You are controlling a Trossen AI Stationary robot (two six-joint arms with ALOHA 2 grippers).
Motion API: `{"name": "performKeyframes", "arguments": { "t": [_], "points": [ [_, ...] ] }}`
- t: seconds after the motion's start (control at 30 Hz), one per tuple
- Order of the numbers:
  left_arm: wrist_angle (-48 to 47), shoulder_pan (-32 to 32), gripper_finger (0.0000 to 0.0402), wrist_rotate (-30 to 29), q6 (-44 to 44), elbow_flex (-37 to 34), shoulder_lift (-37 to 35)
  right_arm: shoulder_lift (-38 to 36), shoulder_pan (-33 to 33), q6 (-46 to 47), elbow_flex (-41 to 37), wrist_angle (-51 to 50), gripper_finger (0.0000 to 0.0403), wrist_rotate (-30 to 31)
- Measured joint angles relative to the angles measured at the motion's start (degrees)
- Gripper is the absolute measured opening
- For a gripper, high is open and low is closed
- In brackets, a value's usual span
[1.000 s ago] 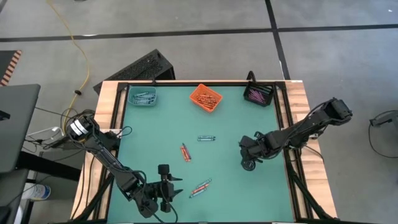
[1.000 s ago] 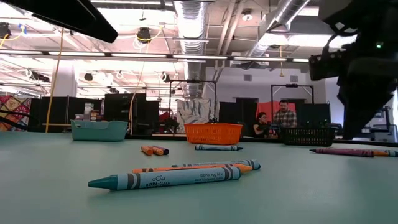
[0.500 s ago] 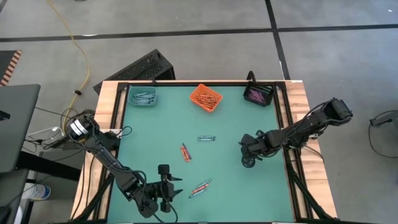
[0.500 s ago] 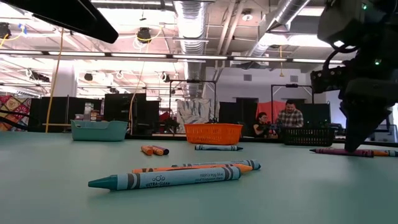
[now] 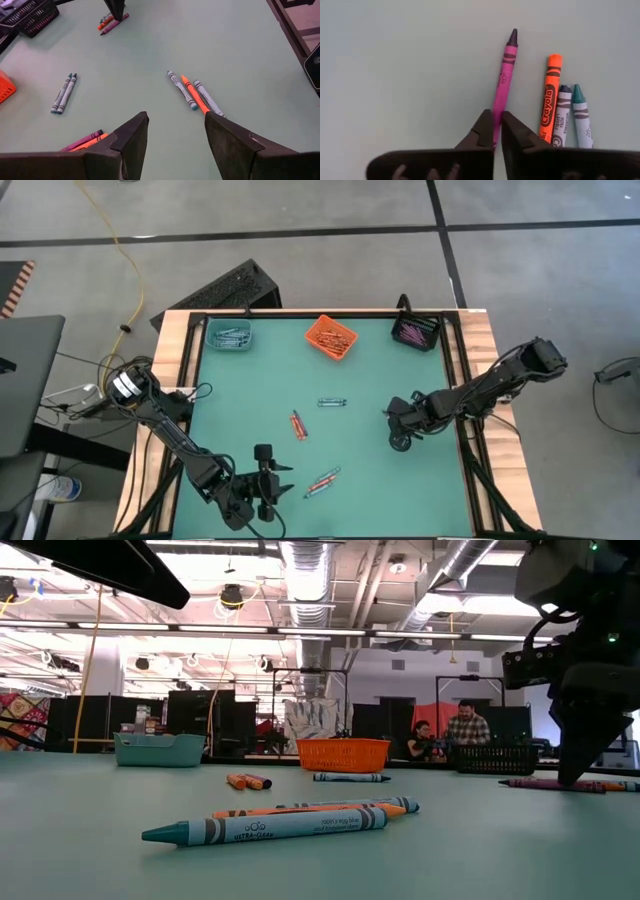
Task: Sort crayons
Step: Put the crayon into the black bin
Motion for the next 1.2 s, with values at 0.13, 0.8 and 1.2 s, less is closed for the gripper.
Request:
{"name": "performKeyframes", "arguments": {
  "t": [0.13,0.8,1.2],
  "points": [
    [0.0,0.0,0.0187,0.0,0.0,0.0,0.0,0.0,0.0,0.0,0.0,0.0,0.0015,-0.1],
    [0.0,0.0,0.0187,0.0,0.0,0.0,0.0,1.3,3.8,-0.6,0.1,3.0,0.0035,0.5],
    [0.0,0.1,0.0187,0.5,0.1,0.0,0.0,8.3,6.5,-1.7,3.3,2.0,0.0050,3.0]
  ]
}}
